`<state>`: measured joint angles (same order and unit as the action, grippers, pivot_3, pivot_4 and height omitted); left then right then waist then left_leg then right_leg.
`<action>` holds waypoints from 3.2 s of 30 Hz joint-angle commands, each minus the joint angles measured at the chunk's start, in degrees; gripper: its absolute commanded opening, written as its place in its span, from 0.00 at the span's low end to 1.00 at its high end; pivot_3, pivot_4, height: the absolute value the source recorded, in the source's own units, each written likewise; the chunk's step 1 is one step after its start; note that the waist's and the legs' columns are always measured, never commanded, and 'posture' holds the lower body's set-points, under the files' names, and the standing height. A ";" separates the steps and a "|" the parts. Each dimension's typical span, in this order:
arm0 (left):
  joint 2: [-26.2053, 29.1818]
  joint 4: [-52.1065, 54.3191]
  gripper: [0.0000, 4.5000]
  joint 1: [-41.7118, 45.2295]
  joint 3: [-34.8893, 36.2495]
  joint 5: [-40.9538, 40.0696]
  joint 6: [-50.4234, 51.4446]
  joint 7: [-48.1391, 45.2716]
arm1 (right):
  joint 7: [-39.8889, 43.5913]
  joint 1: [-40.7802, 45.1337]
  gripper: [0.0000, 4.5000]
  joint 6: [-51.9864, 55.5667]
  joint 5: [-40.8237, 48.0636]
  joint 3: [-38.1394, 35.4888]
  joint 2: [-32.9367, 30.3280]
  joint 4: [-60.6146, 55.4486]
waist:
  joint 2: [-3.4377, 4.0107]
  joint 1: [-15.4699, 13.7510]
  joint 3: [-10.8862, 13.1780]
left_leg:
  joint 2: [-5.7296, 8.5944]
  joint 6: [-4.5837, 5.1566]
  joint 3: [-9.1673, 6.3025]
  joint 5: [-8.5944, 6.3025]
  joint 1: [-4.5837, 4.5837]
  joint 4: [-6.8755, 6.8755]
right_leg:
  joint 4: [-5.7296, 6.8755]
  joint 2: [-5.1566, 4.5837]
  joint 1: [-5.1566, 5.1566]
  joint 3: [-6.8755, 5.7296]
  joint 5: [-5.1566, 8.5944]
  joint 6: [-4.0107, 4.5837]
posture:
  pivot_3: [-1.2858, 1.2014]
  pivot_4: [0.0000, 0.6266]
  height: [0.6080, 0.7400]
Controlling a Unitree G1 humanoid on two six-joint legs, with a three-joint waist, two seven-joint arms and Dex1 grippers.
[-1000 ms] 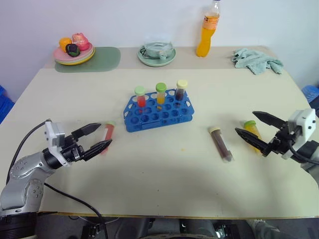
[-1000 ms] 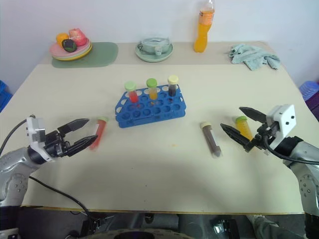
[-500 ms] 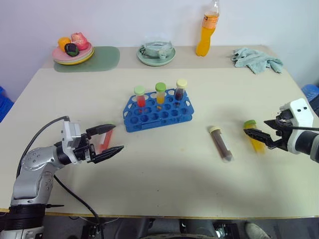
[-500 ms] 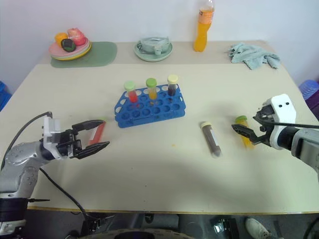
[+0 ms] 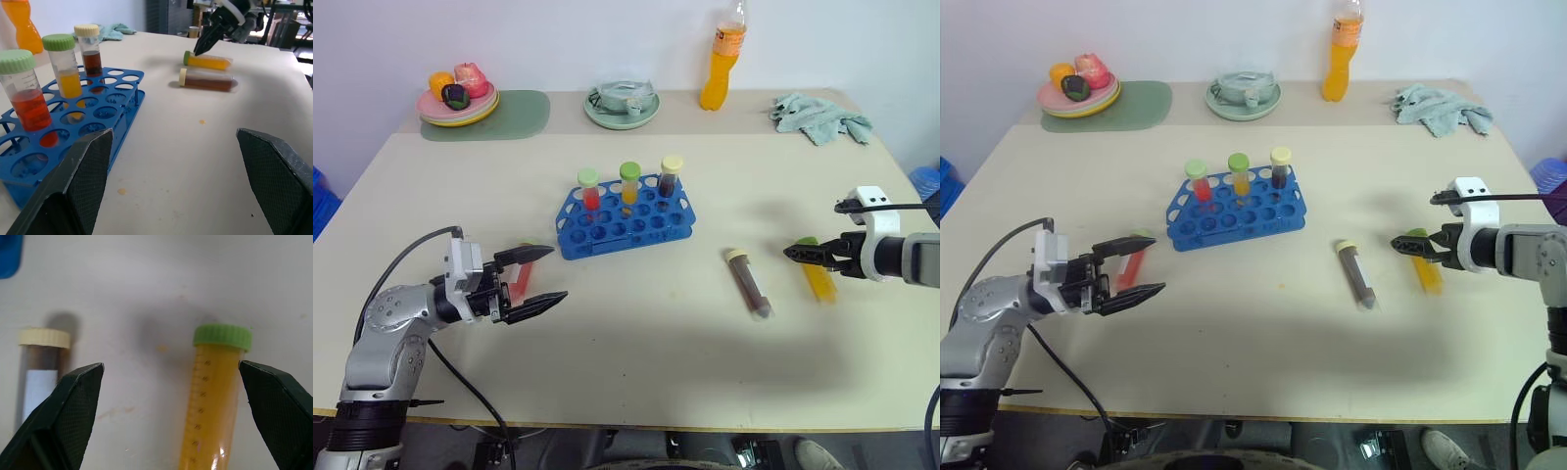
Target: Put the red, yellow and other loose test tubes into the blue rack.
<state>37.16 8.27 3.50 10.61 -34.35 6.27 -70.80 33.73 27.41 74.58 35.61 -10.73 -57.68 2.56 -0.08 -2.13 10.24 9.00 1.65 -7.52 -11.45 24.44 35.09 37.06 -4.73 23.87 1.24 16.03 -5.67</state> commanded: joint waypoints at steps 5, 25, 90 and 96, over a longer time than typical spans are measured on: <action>0.43 3.16 0.92 -0.51 0.43 -1.14 0.73 0.00 | 3.94 2.65 1.00 -1.83 -4.67 5.18 -3.19 3.80 | 0.00 0.00 0.00 | 0.00 0.00 0.00 0.00 0.01 0.02 | 0.00 0.00 0.00 0.00 0.00 0.00 | 0.52 0.24 1.00; 1.35 5.43 0.94 -1.87 0.22 -3.26 2.97 -2.10 | 10.81 10.74 0.16 -5.30 -13.12 15.69 0.45 13.39 | 0.03 0.69 0.01 | 0.01 -0.01 0.03 0.00 0.00 0.02 | 0.04 0.01 0.04 0.00 -0.10 -0.15 | 0.52 0.24 1.00; -0.06 4.82 0.94 -0.85 -1.57 -1.51 2.65 -1.56 | 9.66 -6.67 0.98 -3.59 1.36 4.12 5.82 -21.21 | 0.04 1.45 0.00 | 0.00 -0.02 0.02 0.02 -0.02 0.12 | 0.16 0.01 0.00 0.01 -0.14 -0.12 | 0.52 0.24 1.00; -0.04 5.67 0.94 -1.82 -1.38 -1.72 2.72 -1.09 | 8.28 -4.70 0.98 -4.55 -0.34 8.13 7.53 -19.52 | 0.04 1.43 0.00 | 0.00 -0.02 0.02 0.02 -0.02 0.12 | 0.14 0.01 0.00 0.01 -0.14 -0.12 | 0.52 0.24 1.00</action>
<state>36.83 12.15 1.90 8.66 -35.51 9.45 -72.07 42.51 21.14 70.57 35.56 -2.71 -50.49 -16.24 -0.05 -0.70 10.24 9.00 1.63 -7.50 -11.43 24.43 35.21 37.21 -4.72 23.88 1.24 15.89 -5.79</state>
